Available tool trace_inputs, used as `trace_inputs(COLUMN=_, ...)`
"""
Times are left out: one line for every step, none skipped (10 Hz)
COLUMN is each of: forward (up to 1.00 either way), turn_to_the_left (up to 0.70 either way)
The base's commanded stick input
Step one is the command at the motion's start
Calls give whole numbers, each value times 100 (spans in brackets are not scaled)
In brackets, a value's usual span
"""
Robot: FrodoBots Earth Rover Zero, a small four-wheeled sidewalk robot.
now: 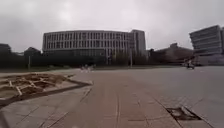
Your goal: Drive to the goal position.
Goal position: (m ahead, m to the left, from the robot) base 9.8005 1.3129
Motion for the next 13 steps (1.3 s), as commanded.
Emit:
trace_inputs(forward=70, turn_to_the_left=0)
trace_inputs(forward=70, turn_to_the_left=0)
trace_inputs(forward=70, turn_to_the_left=0)
trace_inputs(forward=70, turn_to_the_left=0)
trace_inputs(forward=70, turn_to_the_left=0)
trace_inputs(forward=70, turn_to_the_left=0)
trace_inputs(forward=70, turn_to_the_left=0)
trace_inputs(forward=70, turn_to_the_left=0)
trace_inputs(forward=70, turn_to_the_left=0)
trace_inputs(forward=70, turn_to_the_left=0)
trace_inputs(forward=70, turn_to_the_left=0)
trace_inputs(forward=70, turn_to_the_left=0)
trace_inputs(forward=70, turn_to_the_left=0)
